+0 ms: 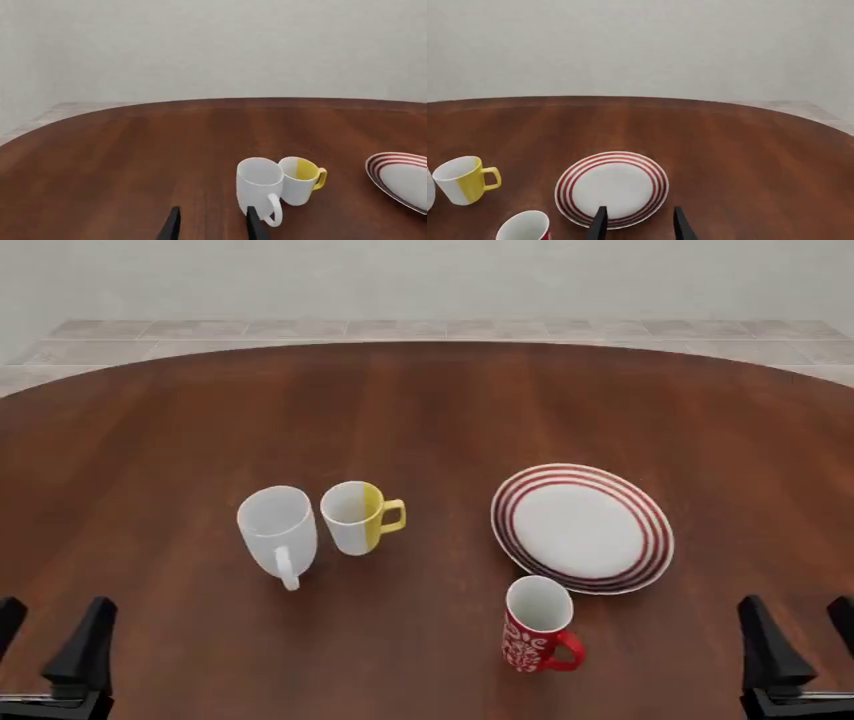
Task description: Pick up the red mug and put it on the plate
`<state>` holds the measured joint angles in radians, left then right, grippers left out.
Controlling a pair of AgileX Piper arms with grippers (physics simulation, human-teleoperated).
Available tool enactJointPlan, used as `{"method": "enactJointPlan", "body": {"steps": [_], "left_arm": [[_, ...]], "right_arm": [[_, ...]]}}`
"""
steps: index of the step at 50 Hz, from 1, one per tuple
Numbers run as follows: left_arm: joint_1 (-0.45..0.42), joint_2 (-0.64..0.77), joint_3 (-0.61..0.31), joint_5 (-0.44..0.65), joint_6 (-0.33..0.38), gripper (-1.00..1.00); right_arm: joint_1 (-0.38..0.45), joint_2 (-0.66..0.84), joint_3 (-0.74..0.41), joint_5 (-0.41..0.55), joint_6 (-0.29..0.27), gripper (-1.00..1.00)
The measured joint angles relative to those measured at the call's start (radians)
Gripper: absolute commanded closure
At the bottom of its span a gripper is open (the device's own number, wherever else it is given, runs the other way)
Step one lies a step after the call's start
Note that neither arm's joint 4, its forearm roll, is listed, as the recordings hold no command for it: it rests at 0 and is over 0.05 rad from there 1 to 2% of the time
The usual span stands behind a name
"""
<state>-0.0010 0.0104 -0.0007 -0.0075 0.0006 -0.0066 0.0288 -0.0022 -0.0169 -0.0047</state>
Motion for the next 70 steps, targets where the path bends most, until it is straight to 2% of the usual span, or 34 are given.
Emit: {"method": "enactJointPlan", "body": {"steps": [23,34,46,54,70], "left_arm": [[0.001,-0.004,-0.006,0.006,-0.01,-1.0],[0.001,-0.006,-0.008,0.007,-0.014,-1.0],[0.0,-0.008,-0.012,0.008,-0.014,-1.0],[0.0,-0.009,-0.009,0.003,-0.014,-1.0],[0.001,-0.009,-0.011,0.003,-0.014,-1.0]], "right_arm": [[0.015,0.105,-0.032,-0.057,0.007,-1.0],[0.009,0.238,-0.121,-0.076,-0.007,-1.0],[0.004,0.407,-0.296,-0.002,-0.05,-1.0],[0.056,0.489,-0.411,0.083,-0.098,-1.0],[0.172,0.604,-0.591,0.226,-0.157,-1.0]]}}
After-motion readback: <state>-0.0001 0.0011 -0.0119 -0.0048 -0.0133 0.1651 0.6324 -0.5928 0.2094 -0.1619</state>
